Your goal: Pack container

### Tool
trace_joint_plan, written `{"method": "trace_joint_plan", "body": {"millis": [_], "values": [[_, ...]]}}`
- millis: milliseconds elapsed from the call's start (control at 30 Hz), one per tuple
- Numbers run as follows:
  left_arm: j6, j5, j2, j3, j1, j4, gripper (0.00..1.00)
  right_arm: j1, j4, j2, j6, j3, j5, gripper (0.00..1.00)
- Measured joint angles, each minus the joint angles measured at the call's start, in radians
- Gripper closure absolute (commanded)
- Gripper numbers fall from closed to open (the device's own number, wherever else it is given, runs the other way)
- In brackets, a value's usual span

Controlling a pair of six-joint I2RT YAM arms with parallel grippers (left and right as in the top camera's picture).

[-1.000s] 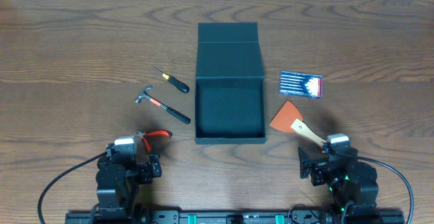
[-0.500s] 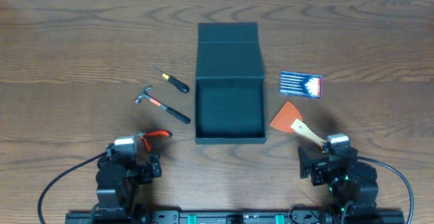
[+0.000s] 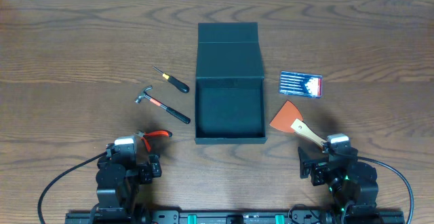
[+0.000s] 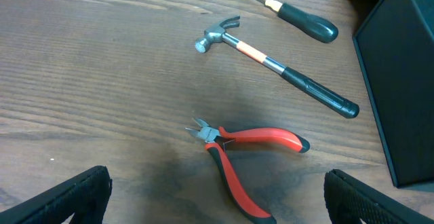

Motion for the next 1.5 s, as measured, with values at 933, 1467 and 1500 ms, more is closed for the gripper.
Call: {"method": "trace_joint_plan", "body": {"millis": [933,1467,1500], "values": [[0.000,0.000,0.000,-0.001,0.000,0.001,0.01,0.000,-0.206,0.578,0.002,0.627,-0.003,0.01],[0.000,0.000,0.000,-0.002,0.000,0.000,0.01,0.000,-0.555,1.274,-0.183,1.060,-0.034,0.02],[0.000,0.000,0.000,-0.002,0.000,0.000,0.01,0.000,-0.550,1.297,-0.186,1.060,-0.033,0.01]]}}
